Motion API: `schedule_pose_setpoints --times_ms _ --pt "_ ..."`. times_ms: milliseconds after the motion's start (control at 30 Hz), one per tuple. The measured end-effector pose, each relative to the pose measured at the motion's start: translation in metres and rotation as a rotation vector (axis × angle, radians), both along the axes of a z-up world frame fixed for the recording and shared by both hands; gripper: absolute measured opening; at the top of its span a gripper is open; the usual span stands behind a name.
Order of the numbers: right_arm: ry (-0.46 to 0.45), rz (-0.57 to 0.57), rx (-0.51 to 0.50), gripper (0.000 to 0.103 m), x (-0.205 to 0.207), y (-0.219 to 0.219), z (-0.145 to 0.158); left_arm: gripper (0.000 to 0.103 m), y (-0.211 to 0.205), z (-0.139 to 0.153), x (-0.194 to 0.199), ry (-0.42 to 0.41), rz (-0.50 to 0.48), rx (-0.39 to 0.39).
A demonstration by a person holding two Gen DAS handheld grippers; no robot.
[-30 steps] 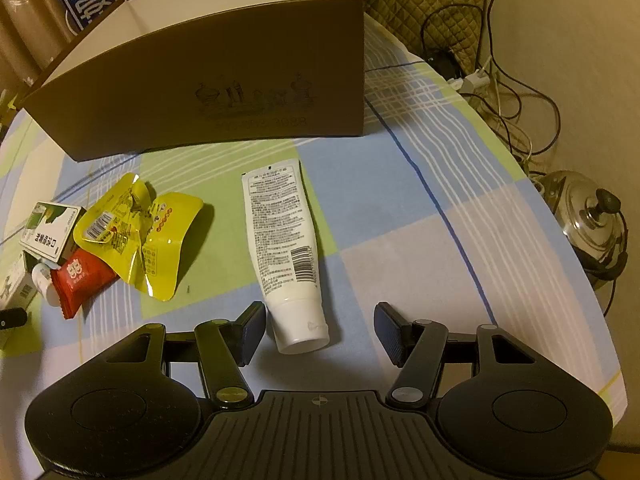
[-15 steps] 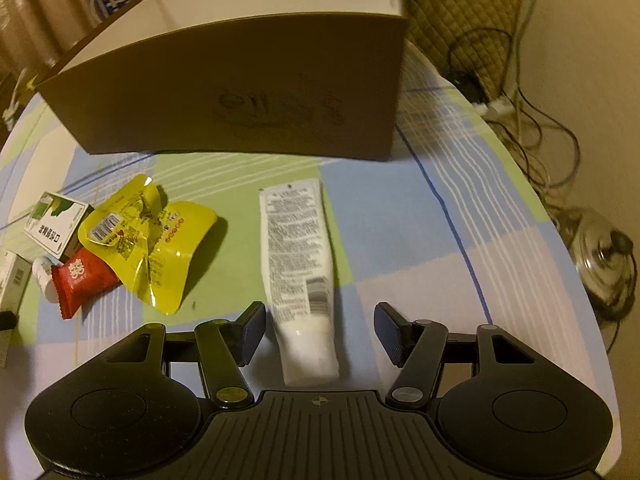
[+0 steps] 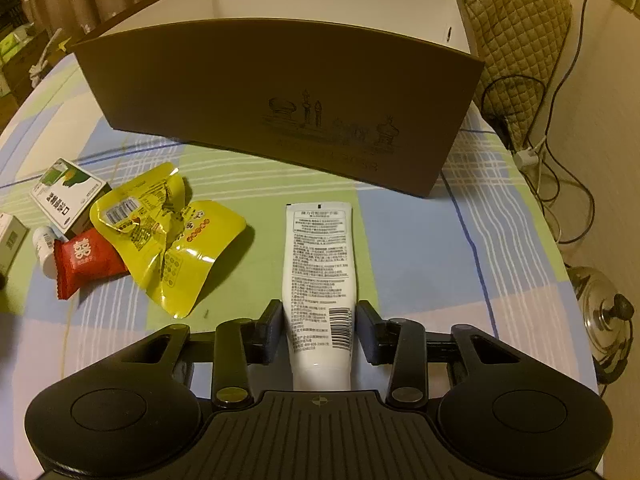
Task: Organize objects
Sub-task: 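Lift the ointment box and white tube and carry both toward the brown box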
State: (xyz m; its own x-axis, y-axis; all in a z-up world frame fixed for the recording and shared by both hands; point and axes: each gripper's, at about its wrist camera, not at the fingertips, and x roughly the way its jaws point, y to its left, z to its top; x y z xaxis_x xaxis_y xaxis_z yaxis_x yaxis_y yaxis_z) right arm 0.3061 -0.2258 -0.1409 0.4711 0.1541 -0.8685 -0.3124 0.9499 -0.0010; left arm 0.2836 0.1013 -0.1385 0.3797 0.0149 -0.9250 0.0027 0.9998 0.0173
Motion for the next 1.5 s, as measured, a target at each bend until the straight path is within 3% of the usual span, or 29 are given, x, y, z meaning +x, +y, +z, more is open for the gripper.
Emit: schedule_pose_setpoints --times_ms 533,900,1133,1500 --pt "0.012 0.04 0.017 0.036 -0.013 0.002 0.003 0.033 0.0 -0.003 0.005 0.002 0.013 0.01" --pt "0.059 0.0 0.104 0.036 -0.021 -0.008 0.008 0.033 -0.001 0.001 0.001 0.0 0.017 0.014" --pt "0.09 -0.023 0.168 0.035 -0.025 -0.01 0.011 0.033 0.003 0.016 -0.001 -0.031 0.031 -0.002" --pt "0.056 -0.006 0.227 0.035 -0.024 -0.008 0.035 0.033 -0.003 0.054 0.003 -0.121 0.021 -0.03"
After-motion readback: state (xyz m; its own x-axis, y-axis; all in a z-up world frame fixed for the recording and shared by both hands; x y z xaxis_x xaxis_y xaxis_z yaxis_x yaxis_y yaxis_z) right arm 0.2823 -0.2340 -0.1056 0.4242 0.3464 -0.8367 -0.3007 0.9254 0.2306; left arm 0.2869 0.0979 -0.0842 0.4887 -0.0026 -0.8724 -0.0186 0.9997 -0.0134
